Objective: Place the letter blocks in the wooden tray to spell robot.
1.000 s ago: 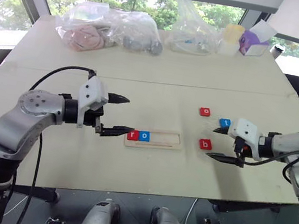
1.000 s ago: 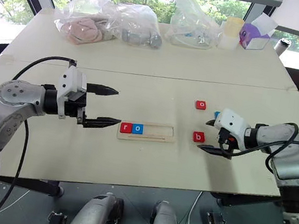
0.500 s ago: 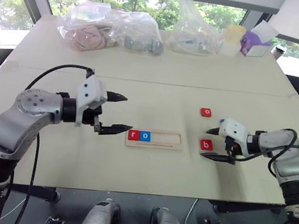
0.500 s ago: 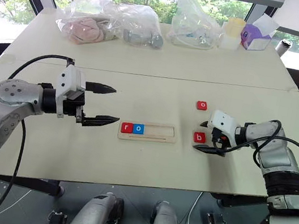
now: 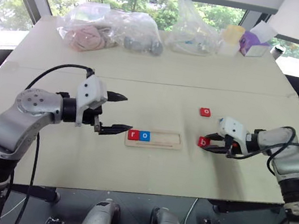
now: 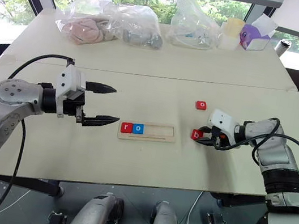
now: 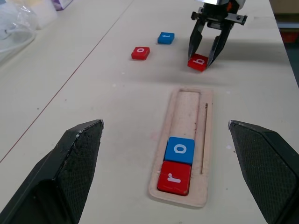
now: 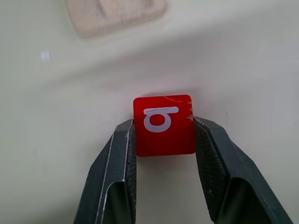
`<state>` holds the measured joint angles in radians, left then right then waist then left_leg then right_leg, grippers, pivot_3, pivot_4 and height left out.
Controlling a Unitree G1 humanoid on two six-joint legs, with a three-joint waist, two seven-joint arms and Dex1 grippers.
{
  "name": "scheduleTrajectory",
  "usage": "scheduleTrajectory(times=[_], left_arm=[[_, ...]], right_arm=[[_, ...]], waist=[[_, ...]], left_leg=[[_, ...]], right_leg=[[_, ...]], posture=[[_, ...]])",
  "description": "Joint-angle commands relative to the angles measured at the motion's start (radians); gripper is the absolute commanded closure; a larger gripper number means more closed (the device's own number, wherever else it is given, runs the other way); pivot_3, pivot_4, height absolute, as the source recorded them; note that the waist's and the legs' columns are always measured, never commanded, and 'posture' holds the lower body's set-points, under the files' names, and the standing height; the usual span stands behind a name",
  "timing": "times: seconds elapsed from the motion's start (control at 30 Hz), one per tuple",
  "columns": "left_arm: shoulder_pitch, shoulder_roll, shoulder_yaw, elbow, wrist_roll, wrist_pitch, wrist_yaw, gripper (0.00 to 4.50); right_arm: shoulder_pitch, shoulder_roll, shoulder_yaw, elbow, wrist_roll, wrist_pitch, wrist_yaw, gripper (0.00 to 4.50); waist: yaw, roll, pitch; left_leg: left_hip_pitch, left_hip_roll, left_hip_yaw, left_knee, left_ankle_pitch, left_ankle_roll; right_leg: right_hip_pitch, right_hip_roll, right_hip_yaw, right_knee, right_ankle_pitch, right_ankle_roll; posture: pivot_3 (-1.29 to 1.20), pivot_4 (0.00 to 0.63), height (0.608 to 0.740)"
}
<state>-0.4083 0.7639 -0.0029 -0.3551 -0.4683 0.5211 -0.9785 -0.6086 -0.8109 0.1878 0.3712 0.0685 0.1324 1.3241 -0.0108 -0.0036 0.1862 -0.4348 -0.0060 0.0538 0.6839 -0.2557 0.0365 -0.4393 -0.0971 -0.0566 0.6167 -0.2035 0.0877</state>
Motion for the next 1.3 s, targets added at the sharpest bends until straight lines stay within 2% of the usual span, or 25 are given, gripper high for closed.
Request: scheduleTrajectory(times=[0.03,0.23,0.5,1.27,1.3], left_arm=[[-0.016,0.007,0.024,-0.023,-0.010,-0.010,0.001,0.00],[0.008,0.011,0.030,-0.040,-0.023,-0.006,-0.010,0.00],[0.082,0.045,0.062,-0.109,-0.055,0.017,-0.018,0.00],[0.094,0.050,0.054,-0.125,-0.054,0.008,0.007,0.00],[0.093,0.049,0.052,-0.125,-0.054,0.008,0.008,0.00]], right_arm=[[-0.068,0.018,-0.015,-0.130,0.046,0.059,0.019,3.35],[-0.142,0.129,0.072,-0.219,0.025,0.130,0.015,3.35],[-0.193,0.242,0.177,-0.153,-0.051,0.112,-0.026,3.35],[-0.198,0.270,0.208,-0.099,-0.085,0.093,-0.018,3.35],[-0.198,0.270,0.208,-0.098,-0.085,0.093,-0.018,2.85]], waist=[[0.000,0.000,0.000],[0.003,0.000,0.000],[0.012,0.000,0.000],[0.016,0.000,0.000],[0.016,0.000,0.000]], left_leg=[[0.000,0.000,0.000,0.000,0.000,0.000],[0.001,0.000,-0.001,0.000,0.000,-0.001],[0.001,0.000,0.000,0.000,0.000,-0.001],[0.001,0.000,0.000,0.000,0.001,-0.002],[0.001,0.000,0.000,0.000,0.001,-0.002]], right_leg=[[0.000,0.000,0.000,0.000,0.000,0.000],[0.000,0.000,0.000,0.002,0.000,0.000],[0.000,-0.001,0.000,0.001,0.000,-0.001],[0.000,0.000,0.000,0.002,0.000,-0.001],[0.000,0.000,0.000,0.002,0.000,-0.001]], posture=[[0.00,0.150,0.725],[0.00,0.150,0.725],[0.00,0.150,0.725],[0.00,0.150,0.725],[0.00,0.150,0.725]])
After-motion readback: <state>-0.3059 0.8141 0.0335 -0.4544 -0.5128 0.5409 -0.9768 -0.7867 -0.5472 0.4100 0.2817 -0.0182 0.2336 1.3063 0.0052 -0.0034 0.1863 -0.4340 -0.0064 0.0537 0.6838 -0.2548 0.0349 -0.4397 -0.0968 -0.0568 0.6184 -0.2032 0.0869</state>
